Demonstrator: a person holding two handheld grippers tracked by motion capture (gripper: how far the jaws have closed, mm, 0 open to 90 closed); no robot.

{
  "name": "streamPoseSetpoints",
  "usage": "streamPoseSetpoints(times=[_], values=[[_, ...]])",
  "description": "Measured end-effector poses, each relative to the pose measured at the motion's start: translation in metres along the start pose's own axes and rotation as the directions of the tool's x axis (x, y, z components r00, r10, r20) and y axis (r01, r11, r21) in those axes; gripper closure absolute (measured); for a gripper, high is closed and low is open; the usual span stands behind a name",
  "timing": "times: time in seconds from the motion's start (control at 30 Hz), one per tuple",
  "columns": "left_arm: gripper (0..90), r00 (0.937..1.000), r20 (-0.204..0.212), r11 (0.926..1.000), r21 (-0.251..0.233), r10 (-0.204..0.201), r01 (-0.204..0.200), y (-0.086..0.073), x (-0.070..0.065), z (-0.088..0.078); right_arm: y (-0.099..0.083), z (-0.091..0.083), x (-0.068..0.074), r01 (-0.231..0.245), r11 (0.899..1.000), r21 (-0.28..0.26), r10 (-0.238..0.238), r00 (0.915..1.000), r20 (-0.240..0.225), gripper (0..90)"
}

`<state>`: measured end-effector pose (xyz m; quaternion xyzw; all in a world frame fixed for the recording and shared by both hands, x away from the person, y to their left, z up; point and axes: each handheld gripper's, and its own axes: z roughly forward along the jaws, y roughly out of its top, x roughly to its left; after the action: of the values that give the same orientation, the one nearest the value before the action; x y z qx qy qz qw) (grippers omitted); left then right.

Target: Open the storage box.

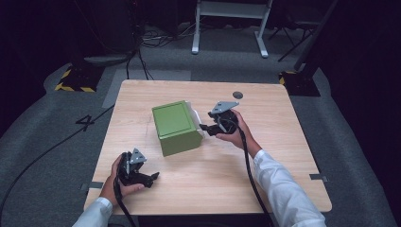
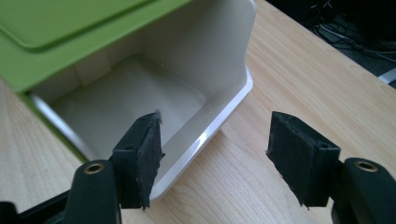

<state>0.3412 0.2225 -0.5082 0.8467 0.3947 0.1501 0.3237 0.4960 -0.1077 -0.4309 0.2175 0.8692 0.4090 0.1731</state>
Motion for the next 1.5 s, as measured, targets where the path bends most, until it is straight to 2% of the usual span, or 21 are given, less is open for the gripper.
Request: streamPoseSetpoints(times=[0.13, 0.2, 0.23, 0.3, 0.37, 0.43, 0.47, 0.6, 0.73, 0.9, 1.1, 1.3, 1.5], values=[[0.6, 1.0, -0.001, 1.0, -0.002, 0.0, 0.0, 0.0, 0.0, 0.0, -0.008, 0.015, -0.002, -0.034, 0.999, 0.038, 0.035, 0.999, -0.028, 36.7], [0.6, 1.0, -0.001, 1.0, -0.002, -0.001, 0.001, 0.0, 0.0, 0.0, -0.011, 0.018, -0.002, -0.029, 0.998, 0.052, 0.031, 0.9993, -0.022, 36.1], [0.5, 1.0, -0.001, 1.0, -0.002, -0.001, 0.001, 0.0, 0.0, 0.0, -0.015, 0.021, -0.004, -0.049, 0.998, 0.047, 0.051, 0.9977, -0.046, 38.3], [0.6, 1.0, -0.001, 1.0, -0.002, -0.001, 0.001, 0.0, 0.0, 0.0, -0.017, 0.021, -0.006, -0.062, 0.997, 0.042, 0.065, 0.996, -0.062, 44.0], [0.5, 1.0, -0.001, 1.0, -0.002, -0.001, 0.001, 0.0, 0.0, 0.0, -0.019, 0.02, -0.006, -0.054, 0.997, 0.047, 0.058, 0.9951, -0.08, 52.6], [0.6, 1.0, -0.001, 1.0, -0.002, -0.001, 0.001, 0.0, 0.0, 0.0, -0.02, 0.019, -0.004, -0.032, 0.998, 0.055, 0.036, 0.9968, -0.071, 57.1], [0.5, 1.0, -0.001, 1.0, -0.002, -0.001, 0.001, 0.0, 0.0, 0.0, -0.022, 0.019, -0.005, -0.028, 0.998, 0.056, 0.032, 0.9975, -0.064, 57.2], [0.6, 1.0, -0.001, 1.0, -0.002, -0.002, 0.002, 0.0, 0.0, 0.0, -0.025, 0.014, -0.01, -0.049, 0.998, 0.038, 0.052, 0.9948, -0.088, 61.1], [0.6, 1.0, -0.002, 1.0, -0.001, -0.001, 0.001, 0.0, 0.0, 0.0, -0.028, 0.009, -0.013, -0.038, 0.998, 0.047, 0.041, 0.9973, -0.062, 64.2], [0.6, 1.0, -0.002, 1.0, -0.001, -0.001, 0.001, 0.0, 0.0, 0.0, -0.036, 0.006, -0.02, -0.075, 0.996, 0.037, 0.077, 0.9953, -0.058, 66.2], [0.5, 1.0, -0.002, 1.0, -0.001, -0.001, 0.001, 0.0, 0.0, 0.0, -0.042, 0.0, -0.026, -0.083, 0.996, 0.043, 0.084, 0.9957, -0.039, 67.8], [0.6, 1.0, -0.001, 1.0, -0.002, -0.002, 0.002, 0.0, 0.0, 0.0, -0.048, -0.005, -0.034, -0.11, 0.993, 0.043, 0.111, 0.9935, -0.027, 67.7], [0.5, 1.0, -0.002, 1.0, -0.002, -0.003, 0.003, 0.0, 0.0, 0.0, -0.052, -0.009, -0.036, -0.119, 0.992, 0.037, 0.12, 0.9925, -0.025, 67.7]])
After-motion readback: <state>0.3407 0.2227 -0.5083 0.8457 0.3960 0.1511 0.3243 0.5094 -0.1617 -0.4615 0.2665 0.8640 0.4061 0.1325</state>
